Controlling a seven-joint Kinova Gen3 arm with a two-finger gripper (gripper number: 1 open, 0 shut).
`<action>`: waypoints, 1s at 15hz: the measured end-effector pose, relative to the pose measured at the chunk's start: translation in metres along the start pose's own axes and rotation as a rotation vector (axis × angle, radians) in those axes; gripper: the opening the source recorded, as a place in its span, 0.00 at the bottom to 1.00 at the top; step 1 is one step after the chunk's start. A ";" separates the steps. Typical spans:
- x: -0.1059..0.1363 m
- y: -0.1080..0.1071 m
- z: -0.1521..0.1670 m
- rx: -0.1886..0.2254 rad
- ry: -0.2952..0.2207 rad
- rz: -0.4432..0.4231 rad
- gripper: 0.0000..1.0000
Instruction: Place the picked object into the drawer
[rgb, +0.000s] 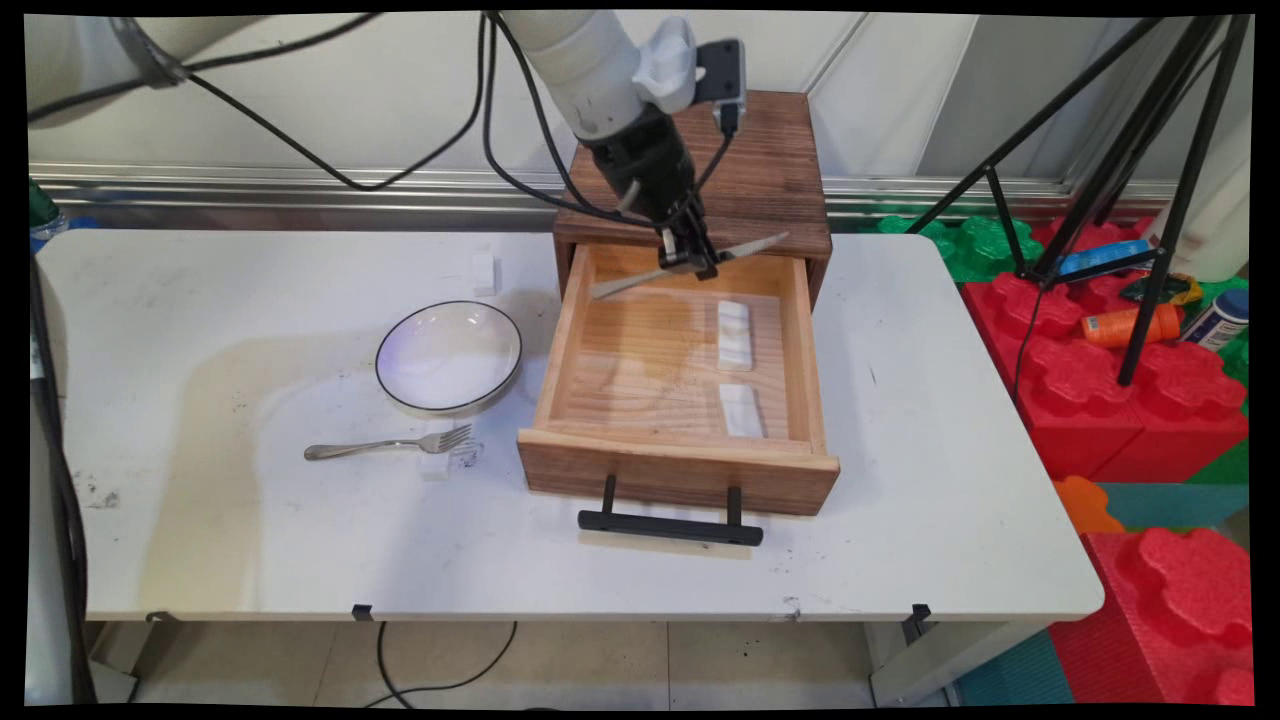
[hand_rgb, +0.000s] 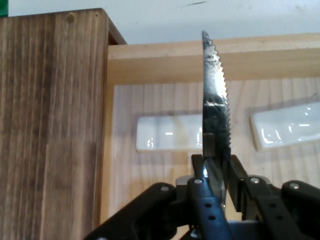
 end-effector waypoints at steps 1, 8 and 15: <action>-0.002 -0.002 0.007 -0.006 0.003 0.002 0.00; -0.024 -0.014 0.047 -0.040 0.014 0.019 0.00; -0.045 -0.017 0.068 -0.058 0.021 -0.005 0.00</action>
